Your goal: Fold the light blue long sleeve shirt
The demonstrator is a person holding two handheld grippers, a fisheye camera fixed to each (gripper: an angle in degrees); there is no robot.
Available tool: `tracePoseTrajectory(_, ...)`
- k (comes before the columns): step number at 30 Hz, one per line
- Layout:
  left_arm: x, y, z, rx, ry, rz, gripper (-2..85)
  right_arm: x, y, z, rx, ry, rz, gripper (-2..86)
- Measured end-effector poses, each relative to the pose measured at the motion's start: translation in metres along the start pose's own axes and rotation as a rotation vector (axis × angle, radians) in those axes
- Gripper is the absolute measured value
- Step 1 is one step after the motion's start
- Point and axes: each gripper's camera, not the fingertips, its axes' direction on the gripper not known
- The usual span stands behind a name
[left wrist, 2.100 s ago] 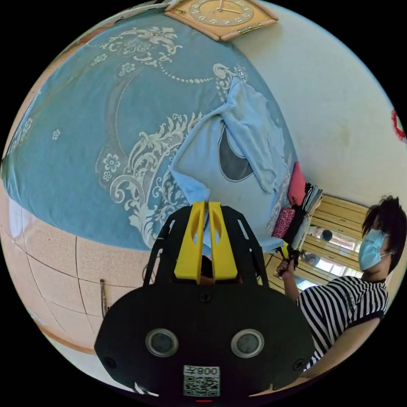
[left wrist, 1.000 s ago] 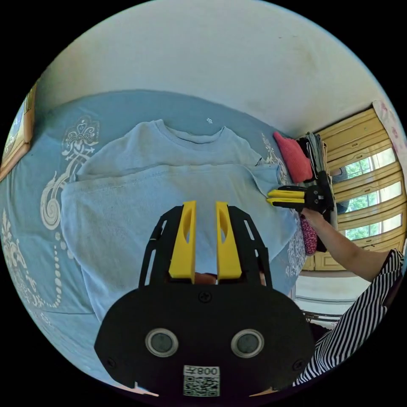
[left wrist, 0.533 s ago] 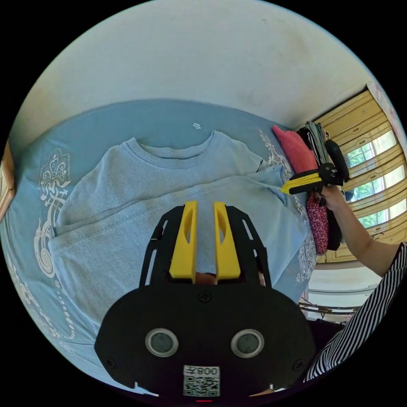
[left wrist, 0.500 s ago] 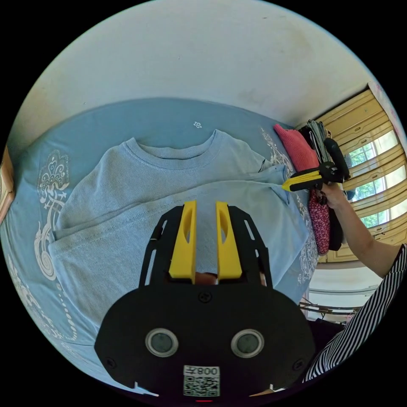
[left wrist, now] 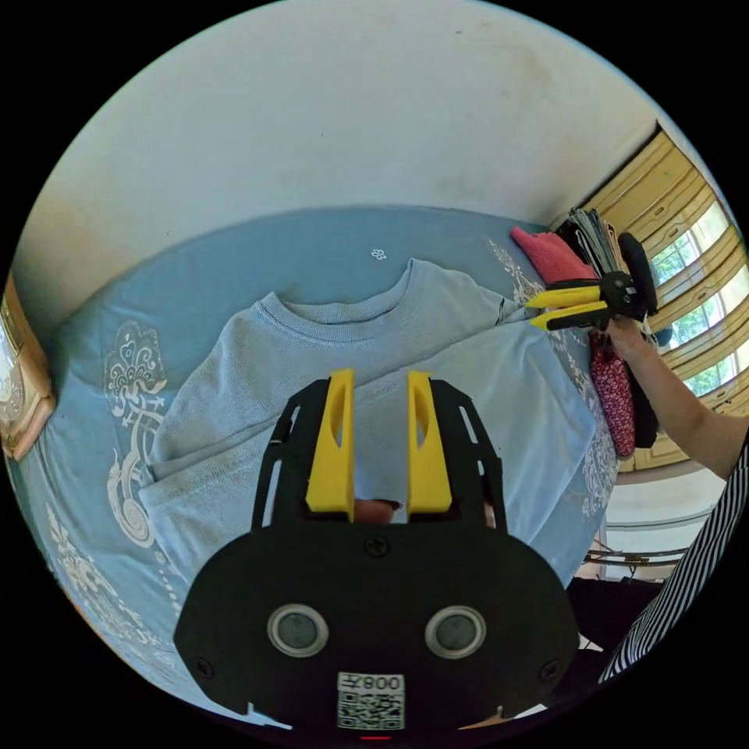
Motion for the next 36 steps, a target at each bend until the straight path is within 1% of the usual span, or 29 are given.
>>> tracePoseTrajectory(1,0.000,-0.004,-0.002,-0.026,-0.049,0.019,10.0,-0.011,-0.013,0.006,-0.049,0.044,-0.084,12.5)
tracePoseTrajectory(2,0.000,-0.007,-0.001,-0.065,-0.113,0.040,10.1,-0.017,-0.024,0.014,-0.108,0.077,-0.123,12.8)
tracePoseTrajectory(3,0.000,-0.009,0.000,-0.087,-0.134,0.047,10.2,-0.018,-0.029,0.018,-0.135,0.083,-0.127,12.4)
tracePoseTrajectory(5,-0.002,-0.013,0.009,-0.188,-0.168,0.059,9.7,-0.013,-0.042,0.017,-0.151,0.000,-0.097,11.1)
tracePoseTrajectory(8,0.005,-0.017,0.005,-0.160,-0.140,0.047,7.1,-0.010,-0.047,0.009,-0.123,-0.068,-0.071,8.0)
tracePoseTrajectory(11,0.020,-0.018,-0.003,-0.134,-0.204,0.076,3.9,-0.019,-0.049,-0.001,-0.090,-0.032,-0.087,5.0)
tracePoseTrajectory(14,0.029,-0.018,-0.019,-0.089,-0.212,0.069,2.5,-0.030,-0.049,-0.017,-0.050,0.026,-0.101,4.1)
tracePoseTrajectory(17,0.032,-0.013,-0.044,0.000,-0.180,0.048,2.0,-0.035,-0.046,-0.034,0.004,0.046,-0.087,3.6)
tracePoseTrajectory(22,0.038,-0.006,-0.068,0.044,-0.178,0.050,1.7,-0.038,-0.042,-0.054,0.063,0.036,-0.058,3.5)
tracePoseTrajectory(28,0.041,-0.008,-0.098,0.147,-0.215,0.040,1.7,-0.038,-0.046,-0.077,0.093,0.102,-0.055,3.9)
tracePoseTrajectory(31,0.032,-0.022,-0.100,0.162,-0.252,0.016,2.1,-0.022,-0.059,-0.074,0.093,0.105,-0.028,4.3)
tracePoseTrajectory(33,0.022,-0.031,-0.091,0.145,-0.260,-0.017,2.5,-0.011,-0.070,-0.064,0.073,0.091,-0.012,4.8)
tracePoseTrajectory(34,0.015,-0.037,-0.080,0.106,-0.281,-0.015,2.8,-0.003,-0.078,-0.052,0.034,0.079,-0.007,5.3)
tracePoseTrajectory(35,0.007,-0.041,-0.063,0.016,-0.311,-0.031,3.3,0.005,-0.086,-0.035,-0.033,0.079,0.010,6.0)
tracePoseTrajectory(36,0.002,-0.041,-0.055,-0.029,-0.317,-0.044,3.7,0.008,-0.089,-0.026,-0.068,0.079,0.014,6.3)
